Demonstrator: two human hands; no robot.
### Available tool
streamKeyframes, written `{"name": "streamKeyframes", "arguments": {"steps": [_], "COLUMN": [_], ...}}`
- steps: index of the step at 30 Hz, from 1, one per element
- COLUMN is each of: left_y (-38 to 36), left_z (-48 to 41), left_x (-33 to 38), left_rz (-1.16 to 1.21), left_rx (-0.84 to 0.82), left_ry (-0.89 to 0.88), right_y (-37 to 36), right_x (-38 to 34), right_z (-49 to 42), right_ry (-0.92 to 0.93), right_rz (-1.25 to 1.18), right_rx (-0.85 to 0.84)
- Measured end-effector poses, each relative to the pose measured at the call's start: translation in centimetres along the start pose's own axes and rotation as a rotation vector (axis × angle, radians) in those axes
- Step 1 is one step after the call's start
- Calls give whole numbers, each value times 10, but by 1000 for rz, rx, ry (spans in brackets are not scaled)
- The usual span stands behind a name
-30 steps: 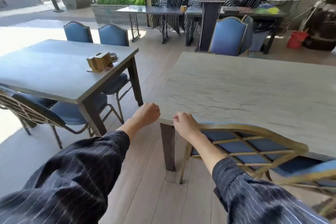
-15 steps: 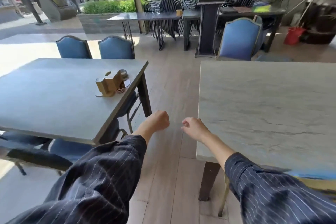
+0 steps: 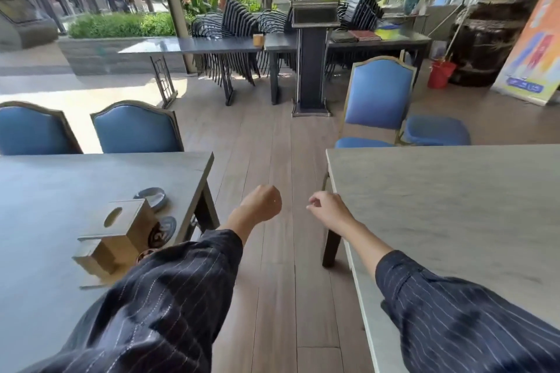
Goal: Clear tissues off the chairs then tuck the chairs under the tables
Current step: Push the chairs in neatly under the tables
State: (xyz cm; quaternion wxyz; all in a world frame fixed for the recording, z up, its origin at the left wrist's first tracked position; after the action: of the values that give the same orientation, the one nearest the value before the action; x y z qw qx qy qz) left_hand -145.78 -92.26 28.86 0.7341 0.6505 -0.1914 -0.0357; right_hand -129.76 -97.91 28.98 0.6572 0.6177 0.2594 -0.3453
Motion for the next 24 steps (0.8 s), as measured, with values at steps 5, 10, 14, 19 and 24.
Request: {"name": "streamKeyframes", "arguments": {"steps": [5,10,14,19,24], "left_y": [10,28,55,75,69], "left_z": [-107,-244,-362,-485,-613], "left_x": [-24,-41,-45,-22,18], "left_rz": [-21,-42,-54,-45,-58], "left_rx": [-35,-17,-27,-26,-79], "left_ry": [-87,-215,-312,-443,-585], "right_y": [-6,16,52,89,132], "right_x": [-6,2,9,24,61], "right_z": [-105,-224,-316,-411,-524], "right_ry": [-32,-93,-206,-313,-372], "right_rz": [-8,-12,-53,-53,-97], "right_rx": [24,139,282,448,533]}}
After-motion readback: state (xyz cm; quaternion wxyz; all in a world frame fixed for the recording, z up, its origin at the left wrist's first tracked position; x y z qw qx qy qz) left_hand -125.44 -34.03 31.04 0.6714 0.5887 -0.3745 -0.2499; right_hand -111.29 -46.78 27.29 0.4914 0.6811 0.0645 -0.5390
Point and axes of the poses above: each hand's wrist, its own z-axis away from the middle knuckle, its own y-axis out of the back of the hand, x = y × z, the point moved 7 cm from there along -z, towards the middle knuckle, and after that the axes turned 9 degrees about -z, right-handed, at the moved point
